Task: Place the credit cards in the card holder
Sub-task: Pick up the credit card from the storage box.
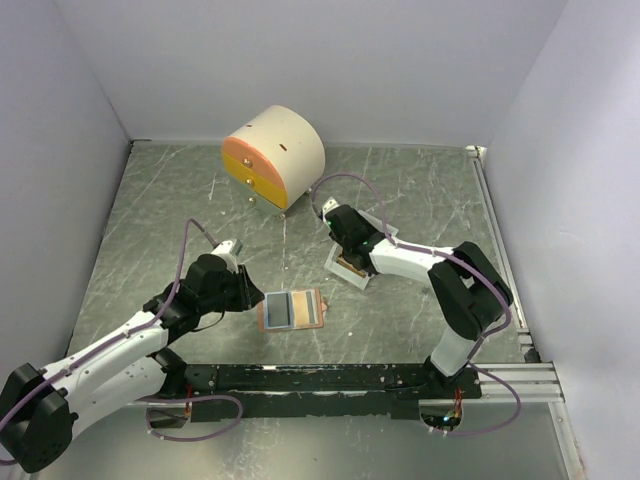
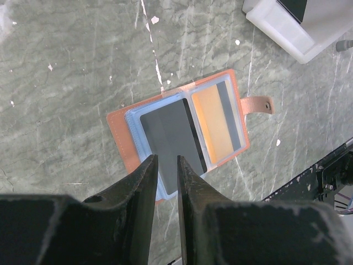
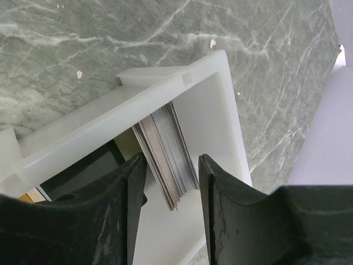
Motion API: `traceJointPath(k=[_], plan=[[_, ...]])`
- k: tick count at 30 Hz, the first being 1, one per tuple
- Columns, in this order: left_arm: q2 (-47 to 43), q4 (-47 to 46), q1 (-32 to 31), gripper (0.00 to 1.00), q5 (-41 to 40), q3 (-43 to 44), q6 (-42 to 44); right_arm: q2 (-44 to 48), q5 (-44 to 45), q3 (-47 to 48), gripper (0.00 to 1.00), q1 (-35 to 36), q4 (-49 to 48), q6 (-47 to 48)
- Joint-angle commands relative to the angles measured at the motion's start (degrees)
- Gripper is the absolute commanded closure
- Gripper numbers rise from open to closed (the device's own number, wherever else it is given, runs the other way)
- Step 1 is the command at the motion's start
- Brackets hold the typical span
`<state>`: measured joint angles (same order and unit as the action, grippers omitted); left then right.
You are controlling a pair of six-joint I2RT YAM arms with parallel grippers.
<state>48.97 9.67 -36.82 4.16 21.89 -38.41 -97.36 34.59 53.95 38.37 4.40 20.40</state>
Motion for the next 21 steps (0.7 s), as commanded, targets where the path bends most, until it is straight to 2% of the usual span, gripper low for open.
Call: traceJointPath(k=[1,8,13,21], plan=[[0.0,-0.3,-0.3,0.69,-0.8,-0.3,-0.2,-1.3,0.4,0.5,0.56,0.1,-2.0,0.9],[-0.1,-0.6,-0.2,0.69,-0.9,-0.9,-0.6,-1.8,1.4,0.5,0.60,0.1,-3.1,1.9],[-0.2,-0.4,-0.2,0.69,-0.8,-1.2,-0.7,-0.5,3.7,1.2,0.67,0.1,-2.4,2.1],[0.7,-1.2,-0.2,0.69,-0.2,-1.2,-0.9,0.5,0.6,0.8,0.79,0.1,-2.2,1.0]])
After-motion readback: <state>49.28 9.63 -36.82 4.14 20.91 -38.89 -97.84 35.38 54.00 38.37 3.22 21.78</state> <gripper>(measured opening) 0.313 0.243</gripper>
